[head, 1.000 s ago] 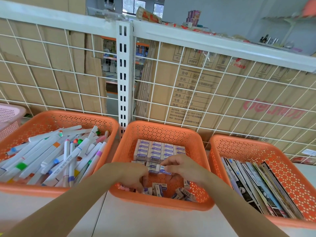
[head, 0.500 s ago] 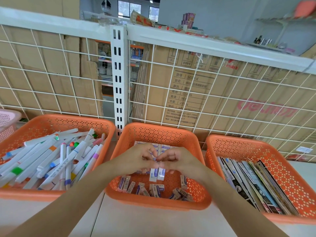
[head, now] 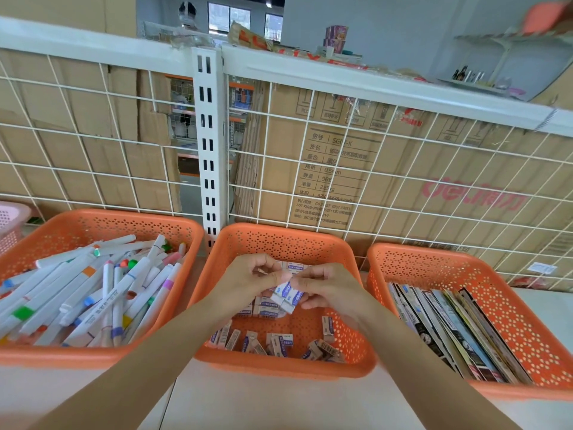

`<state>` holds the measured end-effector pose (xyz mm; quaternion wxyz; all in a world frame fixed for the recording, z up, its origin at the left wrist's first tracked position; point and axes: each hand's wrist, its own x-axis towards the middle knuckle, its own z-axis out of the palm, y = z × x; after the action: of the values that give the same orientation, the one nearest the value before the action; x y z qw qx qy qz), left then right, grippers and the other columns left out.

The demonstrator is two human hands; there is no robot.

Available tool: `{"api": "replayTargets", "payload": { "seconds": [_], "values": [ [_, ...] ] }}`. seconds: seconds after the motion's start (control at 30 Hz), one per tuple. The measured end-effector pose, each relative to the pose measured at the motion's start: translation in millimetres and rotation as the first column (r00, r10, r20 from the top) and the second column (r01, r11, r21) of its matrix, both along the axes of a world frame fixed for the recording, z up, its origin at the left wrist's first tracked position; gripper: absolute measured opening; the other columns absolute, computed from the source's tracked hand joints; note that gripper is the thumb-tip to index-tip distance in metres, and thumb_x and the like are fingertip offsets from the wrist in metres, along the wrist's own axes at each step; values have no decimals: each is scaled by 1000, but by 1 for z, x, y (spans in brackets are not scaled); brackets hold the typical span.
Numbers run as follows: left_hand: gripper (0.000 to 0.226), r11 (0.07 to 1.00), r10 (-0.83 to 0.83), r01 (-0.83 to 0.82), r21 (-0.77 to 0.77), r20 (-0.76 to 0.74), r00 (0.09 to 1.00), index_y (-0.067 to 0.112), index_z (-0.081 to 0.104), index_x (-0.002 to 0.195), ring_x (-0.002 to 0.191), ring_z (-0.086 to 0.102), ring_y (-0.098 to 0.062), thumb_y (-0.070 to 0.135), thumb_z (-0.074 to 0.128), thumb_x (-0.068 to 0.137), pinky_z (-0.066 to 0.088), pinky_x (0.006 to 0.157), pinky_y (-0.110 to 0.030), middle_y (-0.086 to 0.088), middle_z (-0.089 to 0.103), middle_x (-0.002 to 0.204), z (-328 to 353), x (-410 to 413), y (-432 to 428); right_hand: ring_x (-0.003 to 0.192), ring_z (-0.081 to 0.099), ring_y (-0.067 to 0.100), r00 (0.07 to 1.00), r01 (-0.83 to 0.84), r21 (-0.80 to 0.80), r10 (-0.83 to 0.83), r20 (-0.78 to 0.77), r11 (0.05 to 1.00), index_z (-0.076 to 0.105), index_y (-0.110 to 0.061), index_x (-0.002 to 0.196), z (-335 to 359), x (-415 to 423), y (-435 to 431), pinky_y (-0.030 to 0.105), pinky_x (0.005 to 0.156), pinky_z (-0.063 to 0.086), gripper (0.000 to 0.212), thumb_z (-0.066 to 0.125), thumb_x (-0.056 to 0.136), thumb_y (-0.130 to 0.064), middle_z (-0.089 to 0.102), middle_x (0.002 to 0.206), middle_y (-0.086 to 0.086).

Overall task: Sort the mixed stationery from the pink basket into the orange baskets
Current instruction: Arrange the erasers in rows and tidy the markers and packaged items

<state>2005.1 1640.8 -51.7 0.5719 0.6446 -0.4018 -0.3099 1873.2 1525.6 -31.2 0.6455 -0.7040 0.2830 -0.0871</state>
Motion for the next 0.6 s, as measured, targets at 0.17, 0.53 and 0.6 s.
{"api": "replayTargets", "payload": {
  "seconds": [0.17, 0.53, 0.6],
  "values": [
    [37, 999, -31, 33, 2, 405, 914, 21, 58, 97, 82, 54, -1, 22, 82, 69, 40, 73, -12, 7, 60, 91, -6, -4, -3, 66, 69, 16, 990, 136, 107, -140, 29, 985, 66, 9, 96, 1, 0, -1, 21, 60, 56, 23, 69, 82, -9, 71, 78, 14],
    [39, 952, -282, 97, 290, 710, 645, 20, 49, 109, 96, 51, -8, 20, 69, 76, 42, 82, -22, 9, 53, 107, 0, -10, -24, 79, 62, 6, 982, 101, -579, -176, -74, 809, 68, -12, 104, -1, -16, -15, 22, 78, 50, 19, 61, 89, -21, 68, 90, -3],
    [44, 897, -409, 112, 427, 711, 572, 19, 48, 117, 99, 53, -11, 23, 68, 78, 44, 86, -26, 6, 53, 115, -5, -12, -28, 87, 60, 8, 963, 134, -772, -265, -46, 621, 66, -16, 108, -5, -23, -20, 20, 79, 45, 22, 61, 88, -23, 66, 96, -5]
  ]
}}
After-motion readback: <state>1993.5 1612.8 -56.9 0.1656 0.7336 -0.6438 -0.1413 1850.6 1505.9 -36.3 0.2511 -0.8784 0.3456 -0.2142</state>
